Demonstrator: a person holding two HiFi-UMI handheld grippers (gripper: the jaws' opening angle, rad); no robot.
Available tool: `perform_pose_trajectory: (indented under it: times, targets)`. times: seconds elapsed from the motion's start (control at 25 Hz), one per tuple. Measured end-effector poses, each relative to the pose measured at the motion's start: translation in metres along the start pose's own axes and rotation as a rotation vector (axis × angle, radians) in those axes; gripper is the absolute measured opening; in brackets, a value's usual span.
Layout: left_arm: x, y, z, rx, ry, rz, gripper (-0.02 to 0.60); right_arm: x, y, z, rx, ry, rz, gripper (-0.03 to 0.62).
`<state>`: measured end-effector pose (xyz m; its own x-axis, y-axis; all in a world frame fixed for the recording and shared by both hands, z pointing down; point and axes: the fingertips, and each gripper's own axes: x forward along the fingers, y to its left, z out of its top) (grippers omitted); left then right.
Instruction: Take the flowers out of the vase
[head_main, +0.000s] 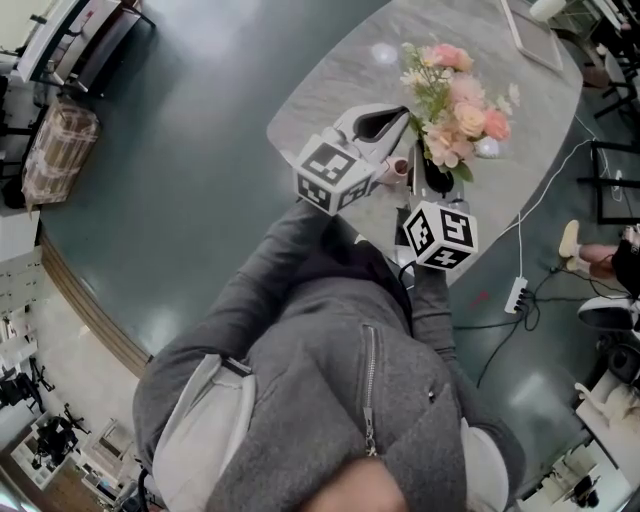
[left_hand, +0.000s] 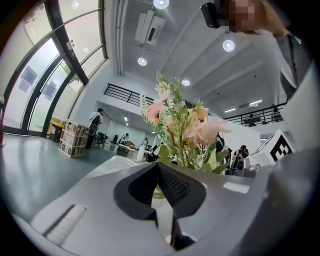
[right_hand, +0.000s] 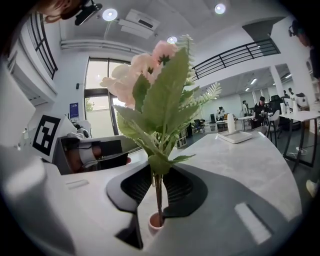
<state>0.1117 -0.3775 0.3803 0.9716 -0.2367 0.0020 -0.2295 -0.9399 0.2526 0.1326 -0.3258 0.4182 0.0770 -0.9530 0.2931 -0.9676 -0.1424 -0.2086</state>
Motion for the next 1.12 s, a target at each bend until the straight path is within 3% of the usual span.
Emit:
perform_pose_trajectory:
  times: [0.76, 1.12]
  targets:
    - [0.025, -0.023, 0.053, 0.059, -0.069, -0.085, 0.009, -0.019, -0.01, 0.062, 0.01, -0.119, 0.018, 0.062]
    - [0.049, -0.044, 0.065, 0.068, -0.086, -0.17, 0.009, -0.036, -0.032, 0.084, -0.005, -0.179, -0.041, 0.063]
